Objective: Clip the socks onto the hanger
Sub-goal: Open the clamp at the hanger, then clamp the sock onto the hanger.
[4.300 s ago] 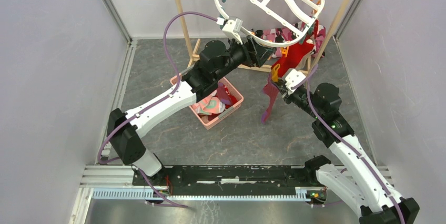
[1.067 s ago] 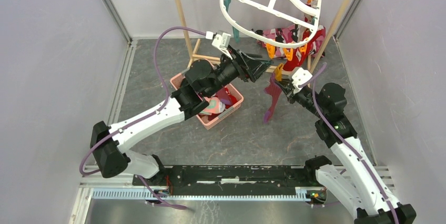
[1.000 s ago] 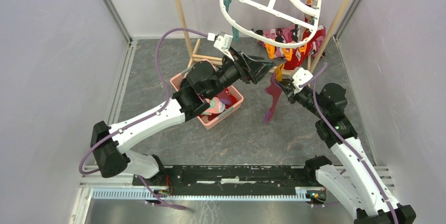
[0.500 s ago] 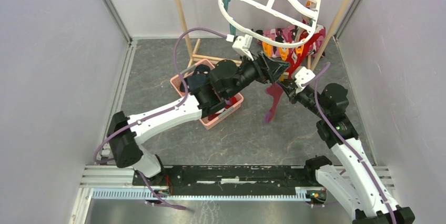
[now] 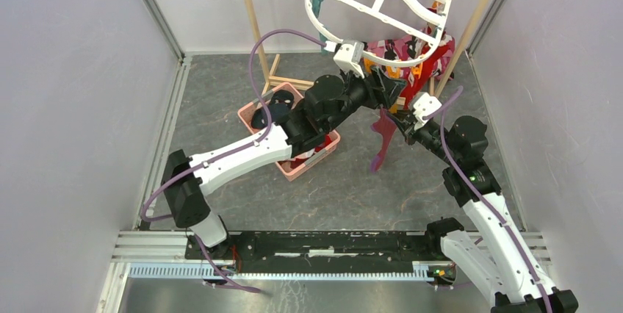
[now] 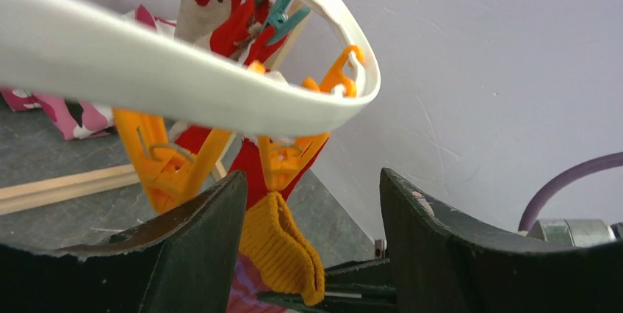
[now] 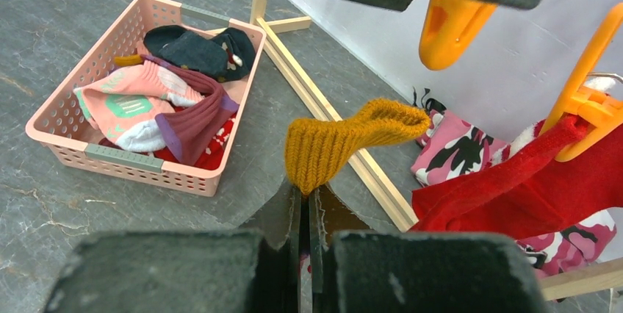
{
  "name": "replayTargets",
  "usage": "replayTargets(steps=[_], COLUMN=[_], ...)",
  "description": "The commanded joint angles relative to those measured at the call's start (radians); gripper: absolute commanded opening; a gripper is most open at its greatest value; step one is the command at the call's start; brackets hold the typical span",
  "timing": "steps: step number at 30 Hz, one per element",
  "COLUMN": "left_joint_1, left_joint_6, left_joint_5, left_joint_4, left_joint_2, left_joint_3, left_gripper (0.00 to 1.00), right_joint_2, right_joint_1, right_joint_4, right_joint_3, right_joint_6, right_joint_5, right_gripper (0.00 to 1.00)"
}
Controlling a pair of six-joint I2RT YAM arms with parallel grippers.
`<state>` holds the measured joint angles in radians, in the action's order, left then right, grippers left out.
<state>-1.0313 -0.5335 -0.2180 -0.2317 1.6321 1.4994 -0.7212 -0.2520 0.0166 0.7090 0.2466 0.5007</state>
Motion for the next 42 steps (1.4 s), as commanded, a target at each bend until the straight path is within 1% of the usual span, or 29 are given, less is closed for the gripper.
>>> replayTargets(steps=[1,9,15,24,26,28,30,32,42], left_joint_1=[0.011,0.029,0.042,0.046,0.048,0.048,0.048,0.048,0.049], left_joint_6=[0.074,0.101,0.115,0.145,0.146,0.147,0.147,0.147,0.124], left_joint_5=[-0.014,-0.011,-0.006,-0.022,-0.021,-0.02,-0.018,-0.016,0.005], left_joint_4=[-0.022,-0.025,-0.018,0.003,0.005,0.006,0.008,0.008,0.008], left_joint_2=[0.031,0.068,0.084,0.091,0.09,0.092,0.092,0.092,0.088], left_joint_3=[0.075,0.119,0.144,0.172,0.173,0.174,0.176,0.177,0.185], left_gripper=[0.73,0.71,0.64,0.59,0.53,0.49,0.41,0.36,0.24], right_joint_2=[-0.001,-0.004,-0.006,-0.014,-0.017,-0.019,-0.02,-0.022,-0.044], right_joint_1=[0.008,0.014,0.016,0.022,0.023,0.023,0.023,0.023,0.023], right_joint_4=[-0.029,-0.029,-0.029,-0.032,-0.032,-0.033,-0.033,-0.035,-0.062], right_joint_3=[0.014,0.012,0.012,0.017,0.017,0.017,0.018,0.018,0.046], right_joint_6=[-0.024,-0.027,-0.026,-0.029,-0.03,-0.032,-0.032,-0.029,0.004], right_joint_5=[0.022,0.028,0.032,0.04,0.043,0.046,0.048,0.053,0.077], right_gripper=[0.0,0.0,0.0,0.0,0.0,0.0,0.0,0.0,0.0])
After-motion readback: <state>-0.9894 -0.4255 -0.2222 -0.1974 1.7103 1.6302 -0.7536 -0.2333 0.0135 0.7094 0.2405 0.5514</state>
